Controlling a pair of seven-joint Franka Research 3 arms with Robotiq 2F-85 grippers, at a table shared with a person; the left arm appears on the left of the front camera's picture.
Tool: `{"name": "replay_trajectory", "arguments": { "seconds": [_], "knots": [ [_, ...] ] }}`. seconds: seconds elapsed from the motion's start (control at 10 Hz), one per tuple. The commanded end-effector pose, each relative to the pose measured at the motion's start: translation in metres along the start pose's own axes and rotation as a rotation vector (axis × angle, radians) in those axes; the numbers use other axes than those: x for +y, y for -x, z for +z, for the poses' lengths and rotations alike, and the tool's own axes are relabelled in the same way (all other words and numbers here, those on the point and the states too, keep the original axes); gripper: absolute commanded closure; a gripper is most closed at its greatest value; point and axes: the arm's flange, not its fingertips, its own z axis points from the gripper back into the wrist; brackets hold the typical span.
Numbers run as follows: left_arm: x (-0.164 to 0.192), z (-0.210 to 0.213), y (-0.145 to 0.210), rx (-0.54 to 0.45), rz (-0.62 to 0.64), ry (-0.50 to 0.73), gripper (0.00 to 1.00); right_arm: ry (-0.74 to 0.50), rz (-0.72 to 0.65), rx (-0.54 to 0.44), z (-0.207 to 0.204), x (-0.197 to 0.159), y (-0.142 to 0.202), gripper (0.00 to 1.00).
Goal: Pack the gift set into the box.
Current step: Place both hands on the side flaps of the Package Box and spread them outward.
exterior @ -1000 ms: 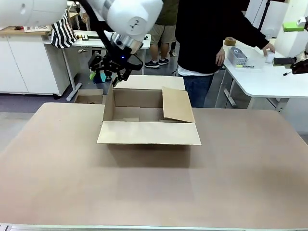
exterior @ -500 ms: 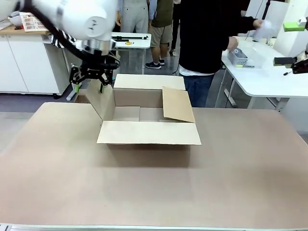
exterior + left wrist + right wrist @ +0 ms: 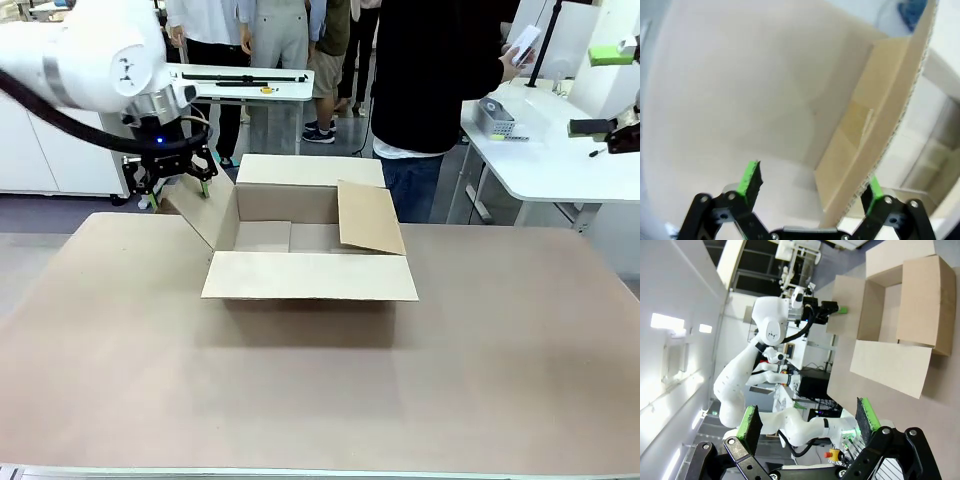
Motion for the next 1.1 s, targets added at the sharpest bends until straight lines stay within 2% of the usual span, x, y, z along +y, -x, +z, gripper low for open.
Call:
{"name": "replay_trajectory", "arguments": {
  "seconds": [0.0,0.1,0.2,0.5,0.6,0.7,0.8,1.0],
  "knots": [
    [0.035,-0.007,0.006,0.024,-0.057,0.227,0.00,-0.026,0.027,-0.007,-0.003,0.001,-0.004,0.00],
    [0.043,-0.010,0.005,0.085,-0.060,0.339,0.00,-0.026,0.027,-0.007,-0.003,0.001,-0.004,0.00],
    [0.012,-0.004,-0.002,-0.007,-0.011,0.093,0.00,-0.026,0.027,-0.007,-0.003,0.001,-0.004,0.00],
    [0.012,-0.004,-0.002,-0.007,-0.011,0.093,0.00,0.000,0.000,0.000,0.000,0.000,0.000,0.00],
    [0.012,-0.004,-0.002,-0.007,-0.011,0.093,0.00,0.276,-0.137,-0.118,-0.007,0.013,-0.002,0.00],
    [0.012,-0.004,-0.002,-0.007,-0.011,0.093,0.00,0.375,-0.024,-0.021,-0.062,0.041,-0.019,0.00],
    [0.012,-0.004,-0.002,-0.007,-0.011,0.093,0.00,0.505,0.028,-0.005,-0.105,0.057,-0.034,0.00],
    [0.012,-0.004,-0.002,-0.007,-0.011,0.093,0.00,0.685,0.129,0.059,-0.198,0.074,-0.054,0.00]
  ]
}}
